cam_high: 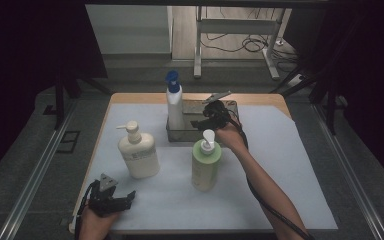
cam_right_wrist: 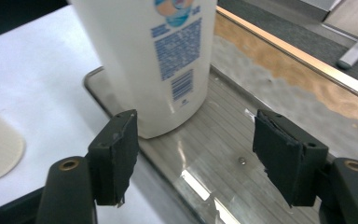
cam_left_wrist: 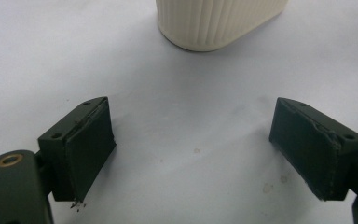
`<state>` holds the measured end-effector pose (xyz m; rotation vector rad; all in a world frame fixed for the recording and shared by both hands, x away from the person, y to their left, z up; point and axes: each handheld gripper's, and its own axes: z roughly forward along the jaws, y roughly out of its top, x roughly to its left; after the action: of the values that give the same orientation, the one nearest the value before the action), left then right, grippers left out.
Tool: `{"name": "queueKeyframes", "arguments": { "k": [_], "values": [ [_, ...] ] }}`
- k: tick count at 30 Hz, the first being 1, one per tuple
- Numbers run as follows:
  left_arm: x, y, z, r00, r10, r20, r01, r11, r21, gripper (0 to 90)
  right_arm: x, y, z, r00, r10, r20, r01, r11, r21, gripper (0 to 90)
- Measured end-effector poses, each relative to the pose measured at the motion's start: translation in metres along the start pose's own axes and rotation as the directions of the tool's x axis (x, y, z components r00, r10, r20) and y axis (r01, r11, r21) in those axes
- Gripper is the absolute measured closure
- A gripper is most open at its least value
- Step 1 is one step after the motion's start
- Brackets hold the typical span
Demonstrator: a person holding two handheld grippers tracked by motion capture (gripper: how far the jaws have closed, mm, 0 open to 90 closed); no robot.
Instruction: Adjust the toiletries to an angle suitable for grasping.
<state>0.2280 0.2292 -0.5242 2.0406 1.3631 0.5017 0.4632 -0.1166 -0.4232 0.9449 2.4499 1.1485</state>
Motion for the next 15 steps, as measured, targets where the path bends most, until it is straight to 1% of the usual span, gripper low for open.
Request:
{"name": "queueKeyframes", "arguments": {
  "k": [2, 6, 7, 9, 10, 11, 15],
  "values": [
    [0.0, 0.0, 0.0, 1.0, 0.0, 0.0, 0.0, 1.0, 0.0, 13.2, 0.001, -0.001, -0.004, 0.9999, -0.013, -0.005, 0.013, 1.0, -0.001, 28.7],
    [0.0, 0.0, 0.0, 1.0, 0.0, 0.0, 0.0, 1.0, 0.0, 13.1, 0.003, -0.004, -0.01, 0.9997, -0.02, -0.012, 0.02, 1.0, 0.001, 26.3],
    [0.0, 0.0, 0.0, 1.0, 0.0, 0.001, 0.0, 1.0, 0.0, 13.1, 0.005, -0.006, -0.014, 0.9995, -0.023, -0.019, 0.023, 1.0, 0.0, 25.9],
    [0.0, 0.0, 0.0, 1.0, -0.001, 0.0, 0.001, 1.0, -0.002, 13.1, 0.006, -0.007, -0.015, 0.9997, -0.019, -0.016, 0.019, 1.0, 0.007, 25.5],
    [0.0, 0.0, 0.0, 1.0, -0.001, 0.001, 0.001, 1.0, 0.0, 13.2, 0.006, -0.01, -0.02, 0.9994, -0.021, -0.026, 0.022, 1.0, 0.006, 25.4],
    [0.0, 0.0, 0.0, 1.0, -0.001, 0.001, 0.001, 1.0, 0.0, 13.2, 0.006, -0.01, -0.02, 0.9994, -0.021, -0.026, 0.022, 1.0, 0.006, 25.4],
    [0.0, 0.0, 0.0, 1.0, -0.001, 0.0, 0.001, 1.0, 0.0, 13.1, 0.006, -0.016, -0.031, 0.9993, -0.024, -0.03, 0.024, 1.0, -0.003, 24.1]
  ]
}}
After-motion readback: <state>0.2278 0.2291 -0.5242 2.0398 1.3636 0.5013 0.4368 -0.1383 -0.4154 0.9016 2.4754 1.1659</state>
